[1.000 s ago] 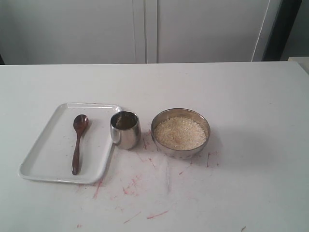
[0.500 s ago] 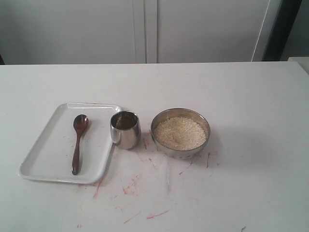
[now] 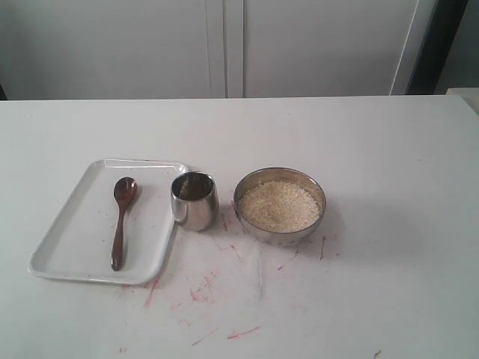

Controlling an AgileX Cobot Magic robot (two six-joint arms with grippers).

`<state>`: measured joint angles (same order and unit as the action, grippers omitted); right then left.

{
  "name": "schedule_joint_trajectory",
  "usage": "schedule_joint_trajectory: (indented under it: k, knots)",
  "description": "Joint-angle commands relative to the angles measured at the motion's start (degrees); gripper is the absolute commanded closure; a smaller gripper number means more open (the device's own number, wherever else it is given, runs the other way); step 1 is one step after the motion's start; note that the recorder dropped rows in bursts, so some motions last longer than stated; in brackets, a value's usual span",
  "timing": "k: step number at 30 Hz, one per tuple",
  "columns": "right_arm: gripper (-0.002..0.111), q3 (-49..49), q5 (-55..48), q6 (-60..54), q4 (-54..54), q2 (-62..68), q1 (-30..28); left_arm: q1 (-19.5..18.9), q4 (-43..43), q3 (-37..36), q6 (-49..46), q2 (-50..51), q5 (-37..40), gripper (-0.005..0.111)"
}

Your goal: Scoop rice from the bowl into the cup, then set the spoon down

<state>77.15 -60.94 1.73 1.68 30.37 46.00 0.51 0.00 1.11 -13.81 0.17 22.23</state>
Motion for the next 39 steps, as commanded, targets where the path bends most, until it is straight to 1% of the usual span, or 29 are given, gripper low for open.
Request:
schedule_joint_trajectory:
  k: [1,10,14,20,23,25,32,36,39]
  knots:
    - [0.108,-5.5,2.5,-0.6,0.6,-5.4,-0.2,0.2,0.0,-0.5,0.3,-0.2,2.2,0.092]
    - [0.108,-17.8,4.6,-0.6,0.5,-16.5,-0.2,0.2,0.0,-0.5,0.3,-0.2,2.2,0.092]
    - [0.108,-23.6,7.3,-0.5,0.5,-22.6,-0.2,0.2,0.0,-0.5,0.3,-0.2,2.2,0.092]
    - [0.108,-28.7,8.0,-0.5,0.4,-30.3,-0.2,0.2,0.0,-0.5,0.3,-0.2,2.2,0.092]
    - [0.108,-30.5,7.8,-0.5,0.2,-30.4,-0.2,0.2,0.0,-0.5,0.3,-0.2,2.2,0.092]
    - [0.108,-31.1,5.8,-0.4,0.2,-30.4,-0.2,0.2,0.0,-0.5,0.3,-0.2,2.2,0.092]
    - [0.108,-35.9,5.9,-0.4,-0.4,-30.4,-0.3,0.2,0.0,-0.5,0.3,-0.2,2.2,0.092]
    - [0.108,-39.1,8.3,-0.4,-1.7,-30.4,-0.3,0.2,0.0,-0.5,0.3,-0.2,2.2,0.092]
    - [0.108,-41.3,12.4,-0.4,-3.3,-30.4,-0.3,0.2,0.0,-0.5,0.3,-0.2,2.2,0.092]
